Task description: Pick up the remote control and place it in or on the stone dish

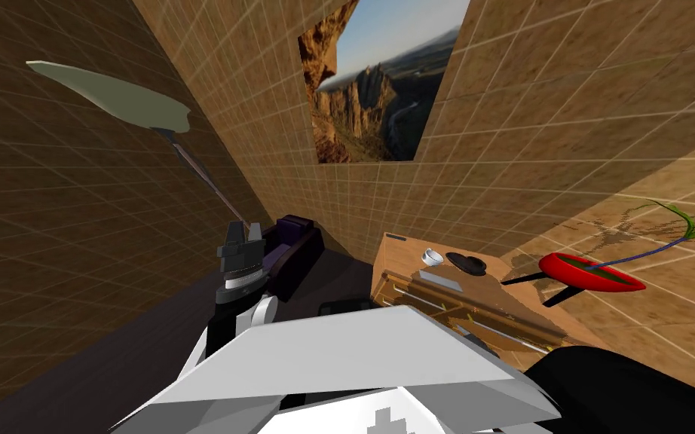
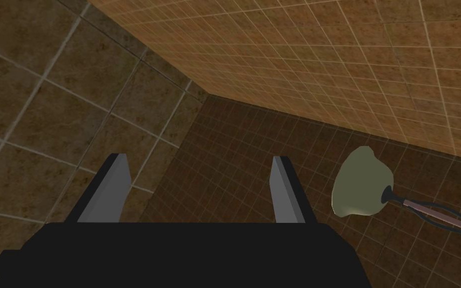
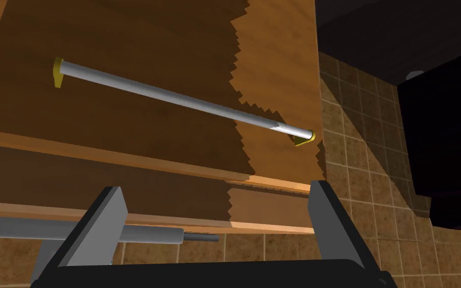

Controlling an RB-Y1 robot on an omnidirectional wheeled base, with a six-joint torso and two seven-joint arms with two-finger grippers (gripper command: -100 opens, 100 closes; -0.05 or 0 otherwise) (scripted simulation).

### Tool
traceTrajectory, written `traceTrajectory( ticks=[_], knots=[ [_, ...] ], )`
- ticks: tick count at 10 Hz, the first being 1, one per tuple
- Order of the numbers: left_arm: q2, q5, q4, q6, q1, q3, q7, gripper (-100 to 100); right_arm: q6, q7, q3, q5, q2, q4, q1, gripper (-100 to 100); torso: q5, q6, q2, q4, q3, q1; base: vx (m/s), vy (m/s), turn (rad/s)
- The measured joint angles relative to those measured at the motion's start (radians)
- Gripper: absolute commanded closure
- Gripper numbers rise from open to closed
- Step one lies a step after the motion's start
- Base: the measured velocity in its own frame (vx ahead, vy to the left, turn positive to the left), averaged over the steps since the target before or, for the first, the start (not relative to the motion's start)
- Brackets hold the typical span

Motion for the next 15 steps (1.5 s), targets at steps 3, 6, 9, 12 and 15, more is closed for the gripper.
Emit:
traceTrajectory(
  ticks=[3, 6, 9, 12, 15],
  knots=[
    [0.0, 0.0, 0.0, 0.0, 0.0, 0.0, 0.0, 0, -0.025, 0.036, 0.005, 0.066, -0.082, 0.078, 0.037, -100, 0.0, 0.0, -0.001, 0.0, -0.001, 0.001, 0.112, 0.014, 0.126],
    [0.0, 0.0, 0.0, 0.0, 0.0, 0.0, 0.0, 0, -0.058, 0.079, 0.014, 0.134, -0.146, 0.164, 0.058, -100, 0.0, 0.0, -0.001, 0.0, -0.001, 0.001, 0.107, 0.012, 0.092],
    [0.0, 0.0, 0.0, 0.0, 0.0, 0.0, 0.0, 0, -0.091, 0.108, 0.023, 0.198, -0.214, 0.232, 0.077, -100, 0.0, 0.0, -0.001, 0.0, -0.001, 0.0, 0.116, -0.004, 0.074],
    [0.0, 0.0, 0.0, 0.0, 0.0, 0.0, 0.0, 0, -0.121, 0.129, 0.033, 0.257, -0.274, 0.293, 0.083, -100, 0.0, 0.0, -0.002, -0.001, -0.001, 0.0, 0.132, -0.016, 0.061],
    [0.0, 0.0, 0.0, 0.0, 0.0, 0.0, 0.0, 0, -0.171, 0.153, 0.05, 0.33, -0.339, 0.363, 0.074, -100, -0.001, 0.0, -0.007, -0.002, -0.004, -0.002, 0.186, -0.037, 0.066]
  ],
)
